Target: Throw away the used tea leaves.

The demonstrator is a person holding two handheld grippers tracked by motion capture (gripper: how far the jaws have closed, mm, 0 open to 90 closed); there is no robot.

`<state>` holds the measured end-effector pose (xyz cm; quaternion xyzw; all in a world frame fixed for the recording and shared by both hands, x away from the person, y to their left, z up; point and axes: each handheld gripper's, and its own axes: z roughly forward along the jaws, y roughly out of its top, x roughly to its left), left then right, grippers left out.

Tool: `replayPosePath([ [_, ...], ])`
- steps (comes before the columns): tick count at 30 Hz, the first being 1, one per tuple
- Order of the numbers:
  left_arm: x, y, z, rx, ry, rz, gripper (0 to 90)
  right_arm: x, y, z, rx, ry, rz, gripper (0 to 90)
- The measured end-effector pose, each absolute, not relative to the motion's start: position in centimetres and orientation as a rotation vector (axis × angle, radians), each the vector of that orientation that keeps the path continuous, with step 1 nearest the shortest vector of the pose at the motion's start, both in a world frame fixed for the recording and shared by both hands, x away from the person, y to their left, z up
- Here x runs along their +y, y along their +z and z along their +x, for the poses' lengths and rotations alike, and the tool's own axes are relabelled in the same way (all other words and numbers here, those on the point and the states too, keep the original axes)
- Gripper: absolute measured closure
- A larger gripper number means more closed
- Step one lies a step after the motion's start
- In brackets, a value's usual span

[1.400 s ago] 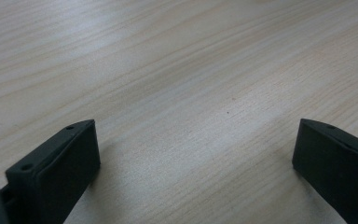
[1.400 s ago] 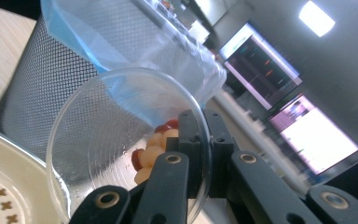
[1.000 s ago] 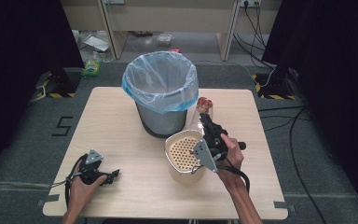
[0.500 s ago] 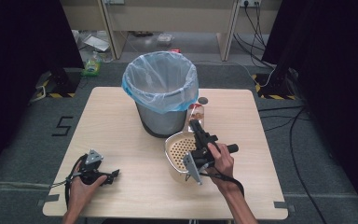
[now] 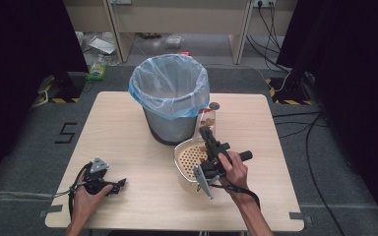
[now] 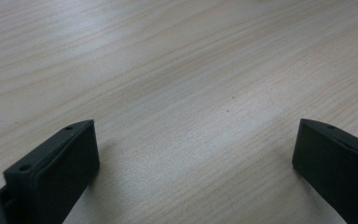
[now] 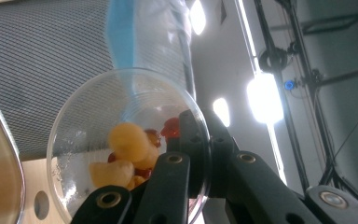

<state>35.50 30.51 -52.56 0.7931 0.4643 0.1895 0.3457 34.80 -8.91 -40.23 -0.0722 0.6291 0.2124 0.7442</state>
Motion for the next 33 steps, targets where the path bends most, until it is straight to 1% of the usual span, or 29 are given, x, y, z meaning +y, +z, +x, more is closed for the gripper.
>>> replayPosePath([
  [7, 30.5, -52.6, 35.5, 1.205, 0.492, 2.058, 0.0, -8.6, -40.4, 34.3, 1.338, 0.457, -0.218, 88.9],
  [9, 30.5, -52.6, 35.5, 1.206, 0.492, 2.057, 0.0, -8.7, -40.7, 35.0, 1.365, 0.443, -0.187, 88.9],
  [15, 30.5, -52.6, 35.5, 1.206, 0.491, 2.057, 0.0, -8.6, -40.7, 34.8, 1.346, 0.425, -0.212, 88.9],
  [18, 30.5, -52.6, 35.5, 1.206, 0.491, 2.057, 0.0, -8.8, -40.1, 34.8, 1.343, 0.439, -0.198, 88.9],
  [22, 30.5, -52.6, 35.5, 1.205, 0.491, 2.058, 0.0, -9.7, -39.2, 35.2, 1.398, 0.516, -0.092, 88.8],
  [27, 30.5, -52.6, 35.5, 1.206, 0.492, 2.058, 0.0, -11.2, -38.0, 36.3, 1.516, 0.744, 0.13, 88.7],
  [33, 30.5, -52.6, 35.5, 1.205, 0.492, 2.058, 0.0, -13.1, -37.6, 37.9, 1.622, 0.945, 0.384, 88.6],
])
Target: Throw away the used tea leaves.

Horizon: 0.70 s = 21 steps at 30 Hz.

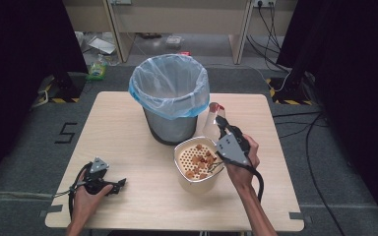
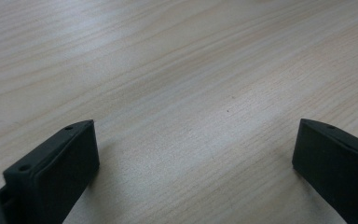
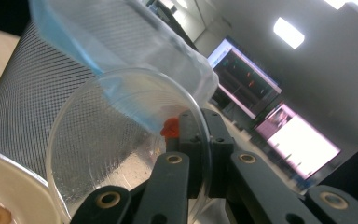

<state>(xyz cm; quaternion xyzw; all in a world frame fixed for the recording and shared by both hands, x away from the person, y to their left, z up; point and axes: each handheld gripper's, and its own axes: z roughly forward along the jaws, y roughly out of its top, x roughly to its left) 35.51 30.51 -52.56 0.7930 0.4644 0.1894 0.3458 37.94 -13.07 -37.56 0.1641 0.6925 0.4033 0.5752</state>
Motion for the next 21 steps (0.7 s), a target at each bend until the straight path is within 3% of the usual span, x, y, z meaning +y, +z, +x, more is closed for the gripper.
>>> replayPosePath([
  [21, 30.5, -52.6, 35.5, 1.206, 0.49, 2.059, 0.0, -16.1, -34.1, 43.3, 1.708, 1.218, 0.776, 88.5],
])
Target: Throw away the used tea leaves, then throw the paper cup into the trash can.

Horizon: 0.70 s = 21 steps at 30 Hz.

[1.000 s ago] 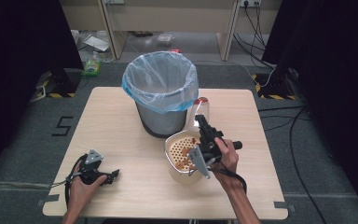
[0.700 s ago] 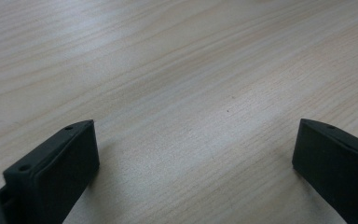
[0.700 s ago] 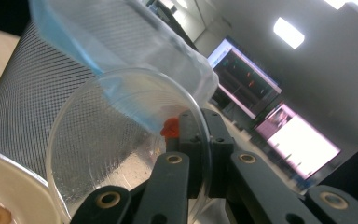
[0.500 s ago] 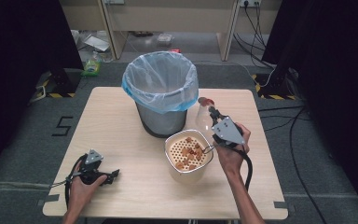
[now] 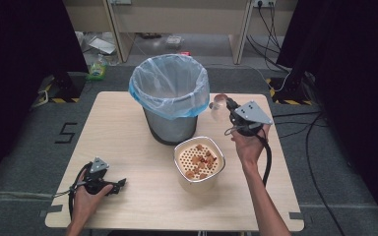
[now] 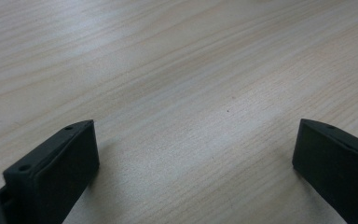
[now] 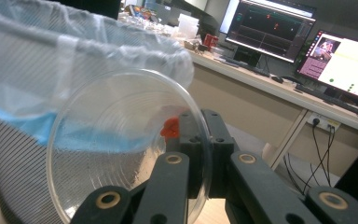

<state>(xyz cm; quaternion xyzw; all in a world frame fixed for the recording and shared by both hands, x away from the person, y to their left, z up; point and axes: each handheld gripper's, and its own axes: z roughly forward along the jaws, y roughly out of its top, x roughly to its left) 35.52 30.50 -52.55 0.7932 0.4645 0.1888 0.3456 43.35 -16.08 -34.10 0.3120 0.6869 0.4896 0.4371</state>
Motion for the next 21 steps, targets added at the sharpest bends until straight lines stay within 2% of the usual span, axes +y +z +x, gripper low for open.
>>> replayPosePath([
  [21, 30.5, -52.6, 35.5, 1.206, 0.493, 2.056, 0.0, -15.5, -27.5, 46.9, 1.672, 1.22, 0.757, 88.4],
])
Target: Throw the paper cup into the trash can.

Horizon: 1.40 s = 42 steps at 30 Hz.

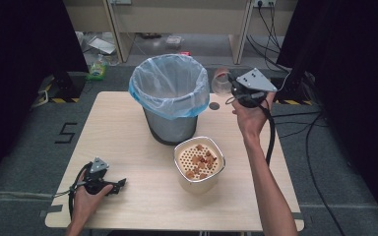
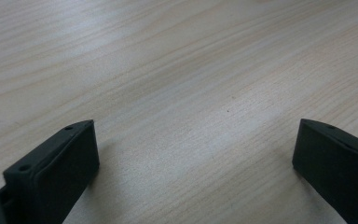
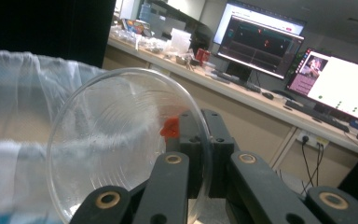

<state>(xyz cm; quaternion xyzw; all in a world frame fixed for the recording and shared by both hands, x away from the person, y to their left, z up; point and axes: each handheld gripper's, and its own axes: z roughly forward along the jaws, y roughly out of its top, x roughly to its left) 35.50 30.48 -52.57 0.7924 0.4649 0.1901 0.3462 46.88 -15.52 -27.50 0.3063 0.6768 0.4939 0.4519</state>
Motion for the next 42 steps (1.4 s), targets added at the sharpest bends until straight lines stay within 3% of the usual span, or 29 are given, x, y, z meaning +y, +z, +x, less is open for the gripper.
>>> replayPosePath([
  [14, 30.5, -52.6, 35.5, 1.207, 0.497, 2.055, 0.0, -10.5, -23.5, 48.5, 1.707, 1.224, 0.653, 88.3],
  [27, 30.4, -52.6, 35.4, 1.207, 0.499, 2.055, 0.0, -4.9, -24.8, 50.9, 1.834, 1.22, 0.636, 87.5],
  [31, 30.4, -52.6, 35.4, 1.207, 0.5, 2.055, 0.0, -3.8, -25.5, 51.8, 1.87, 1.209, 0.654, 84.3],
  [36, 30.4, -52.6, 35.4, 1.207, 0.499, 2.055, 0.0, -3.1, -26.2, 52.7, 1.904, 1.222, 0.693, 70.2],
  [42, 30.4, -52.6, 35.4, 1.207, 0.499, 2.055, 0.0, -4.0, -26.0, 52.6, 1.905, 1.231, 0.736, 61.7],
])
